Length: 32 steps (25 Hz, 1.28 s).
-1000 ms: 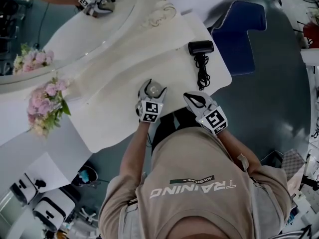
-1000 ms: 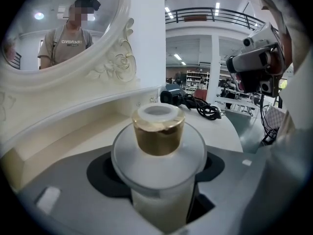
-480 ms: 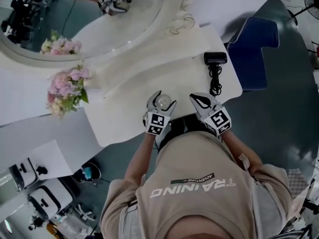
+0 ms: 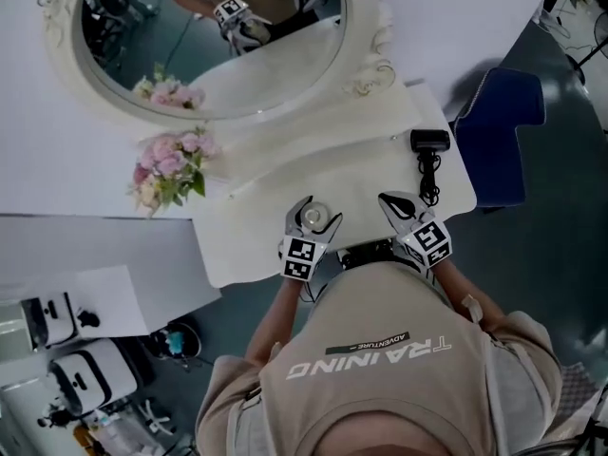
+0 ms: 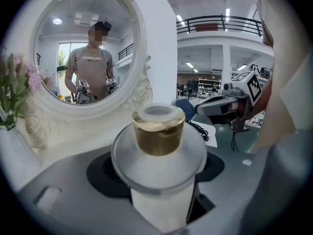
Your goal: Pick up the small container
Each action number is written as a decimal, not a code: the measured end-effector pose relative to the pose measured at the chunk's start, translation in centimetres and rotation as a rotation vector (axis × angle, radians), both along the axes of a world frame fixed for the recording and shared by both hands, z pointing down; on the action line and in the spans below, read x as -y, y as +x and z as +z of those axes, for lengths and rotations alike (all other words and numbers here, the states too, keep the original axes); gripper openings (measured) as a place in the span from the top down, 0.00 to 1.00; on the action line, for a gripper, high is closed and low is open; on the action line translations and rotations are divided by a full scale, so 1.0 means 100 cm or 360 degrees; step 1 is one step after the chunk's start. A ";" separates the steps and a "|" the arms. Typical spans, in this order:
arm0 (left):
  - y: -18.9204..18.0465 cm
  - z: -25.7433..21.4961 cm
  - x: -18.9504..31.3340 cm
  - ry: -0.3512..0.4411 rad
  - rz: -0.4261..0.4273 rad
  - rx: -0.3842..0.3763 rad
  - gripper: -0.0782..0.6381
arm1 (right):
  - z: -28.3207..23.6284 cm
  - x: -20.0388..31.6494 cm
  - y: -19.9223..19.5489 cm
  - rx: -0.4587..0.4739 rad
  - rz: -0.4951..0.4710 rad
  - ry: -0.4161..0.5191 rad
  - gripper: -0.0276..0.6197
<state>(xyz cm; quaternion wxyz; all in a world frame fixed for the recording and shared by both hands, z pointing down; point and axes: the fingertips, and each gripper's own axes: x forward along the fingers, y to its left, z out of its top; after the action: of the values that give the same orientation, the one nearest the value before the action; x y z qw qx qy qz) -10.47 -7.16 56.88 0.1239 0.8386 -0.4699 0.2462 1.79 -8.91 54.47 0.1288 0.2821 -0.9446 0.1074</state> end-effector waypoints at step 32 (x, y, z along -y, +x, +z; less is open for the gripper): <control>-0.057 -0.164 0.034 0.0332 -0.0207 -0.0116 0.40 | -0.150 0.043 -0.022 0.0140 -0.0006 0.0406 0.95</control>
<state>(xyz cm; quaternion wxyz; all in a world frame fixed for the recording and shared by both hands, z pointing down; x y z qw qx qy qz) -16.15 -10.53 40.43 0.0688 0.8229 -0.5417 0.1570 -0.41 -13.21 39.44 0.0505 0.2895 -0.9559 -0.0015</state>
